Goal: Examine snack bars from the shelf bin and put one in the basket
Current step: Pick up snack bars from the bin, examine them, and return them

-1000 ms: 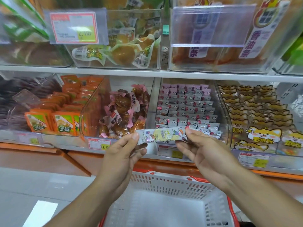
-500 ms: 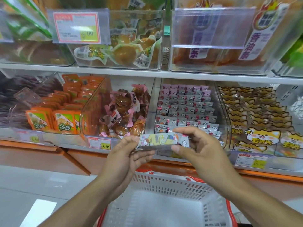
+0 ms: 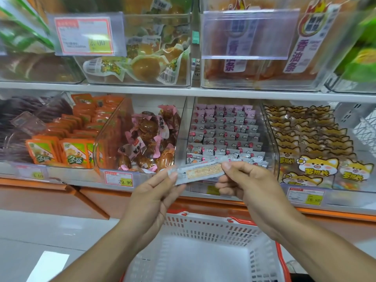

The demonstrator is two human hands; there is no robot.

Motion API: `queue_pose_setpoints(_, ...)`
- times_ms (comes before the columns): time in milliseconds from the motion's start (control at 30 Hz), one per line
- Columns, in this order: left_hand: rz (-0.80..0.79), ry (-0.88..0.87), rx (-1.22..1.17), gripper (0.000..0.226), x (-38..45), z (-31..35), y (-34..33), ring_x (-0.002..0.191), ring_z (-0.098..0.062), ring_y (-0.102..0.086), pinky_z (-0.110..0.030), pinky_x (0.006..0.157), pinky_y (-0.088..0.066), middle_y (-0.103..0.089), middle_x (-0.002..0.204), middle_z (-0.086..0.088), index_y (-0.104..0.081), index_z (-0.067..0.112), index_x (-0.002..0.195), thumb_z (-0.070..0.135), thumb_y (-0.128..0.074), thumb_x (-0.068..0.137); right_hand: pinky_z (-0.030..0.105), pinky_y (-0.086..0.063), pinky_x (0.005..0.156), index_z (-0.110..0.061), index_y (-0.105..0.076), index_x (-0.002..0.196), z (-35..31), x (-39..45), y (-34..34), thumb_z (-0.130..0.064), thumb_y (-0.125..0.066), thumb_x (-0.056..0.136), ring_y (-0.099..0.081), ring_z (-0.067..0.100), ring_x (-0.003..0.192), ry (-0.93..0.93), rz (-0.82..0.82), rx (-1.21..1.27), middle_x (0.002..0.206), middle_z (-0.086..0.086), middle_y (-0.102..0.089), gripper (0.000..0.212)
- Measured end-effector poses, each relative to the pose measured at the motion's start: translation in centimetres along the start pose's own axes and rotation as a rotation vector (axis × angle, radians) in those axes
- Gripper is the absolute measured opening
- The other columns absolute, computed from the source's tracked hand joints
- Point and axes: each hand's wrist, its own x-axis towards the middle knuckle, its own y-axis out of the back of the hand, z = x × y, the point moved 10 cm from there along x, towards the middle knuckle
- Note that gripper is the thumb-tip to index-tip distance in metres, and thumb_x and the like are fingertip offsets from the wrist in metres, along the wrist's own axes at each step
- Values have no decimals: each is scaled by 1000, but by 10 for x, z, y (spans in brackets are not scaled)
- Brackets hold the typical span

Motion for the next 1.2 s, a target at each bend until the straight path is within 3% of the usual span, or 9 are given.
queue_pose_setpoints(100,107,77,-185,45,0,-8,12,94,-25,-76,-19,61,-59,-74,109,-23,-68,-6,114,5,-73,71,21,-58,66,-13,-80,80,7,2,3,-26,-71,89,-70,18,69,-38,3,-1,70,4,-71,18)
queue_pose_setpoints(267,112,63,-124,28,2,-9,16,91,-19,-76,-22,64,-60,-75,111,-17,-77,-1,101,9,-73,75,22,-58,67,-9,-80,90,15,5,5,-28,-73,85,-69,14,70,-92,12,62,75,1,-74,21)
queue_pose_setpoints(433,179,40,-81,14,7,-9,24,67,-12,-71,-21,60,-58,-71,79,-10,-72,-1,101,4,-62,92,21,-57,60,-6,-67,102,18,7,2,-9,-62,97,-71,15,63,-110,18,142,67,5,-73,7)
queue_pose_setpoints(600,115,96,-126,4,8,-6,16,58,-14,-65,-21,55,-57,-61,64,-9,-63,-1,86,0,-63,82,35,-61,80,-36,-66,113,-21,3,-8,-8,-48,105,-74,18,75,245,-82,-363,85,14,-69,34)
queue_pose_setpoints(733,32,205,-147,16,6,-12,7,60,-15,-64,-22,56,-58,-58,66,-9,-66,4,60,5,-69,75,46,-60,85,-50,-67,115,-28,-3,-23,-4,-73,89,-67,14,80,334,-285,-568,107,10,-64,54)
queue_pose_setpoints(933,-40,371,-80,4,-1,-33,-4,61,-21,-67,-27,55,-59,-60,66,-11,-68,1,72,1,-70,75,37,-54,76,-49,-73,104,-54,-3,-10,-48,-75,70,-58,15,89,538,-189,-756,95,-13,-59,34)
queue_pose_setpoints(1033,-71,355,-56,12,1,-37,-9,62,-20,-66,-25,58,-60,-60,66,-9,-70,3,64,4,-71,76,33,-56,77,-46,-76,99,-59,3,-4,-42,-77,71,-60,10,101,574,-146,-671,102,-16,-58,28)
queue_pose_setpoints(1133,-126,334,-70,15,2,-32,-16,64,-19,-65,-25,60,-59,-60,66,-7,-70,6,65,6,-71,79,40,-55,95,-45,-75,95,-48,11,-7,-39,-79,72,-54,5,125,518,-215,-674,125,-23,-59,25)
queue_pose_setpoints(1200,-140,311,-70,15,4,-29,-17,67,-20,-67,-27,62,-60,-63,69,-8,-73,6,69,9,-71,83,43,-55,97,-43,-73,96,-40,17,-6,-32,-80,76,-58,6,123,456,-221,-672,124,-21,-65,24)
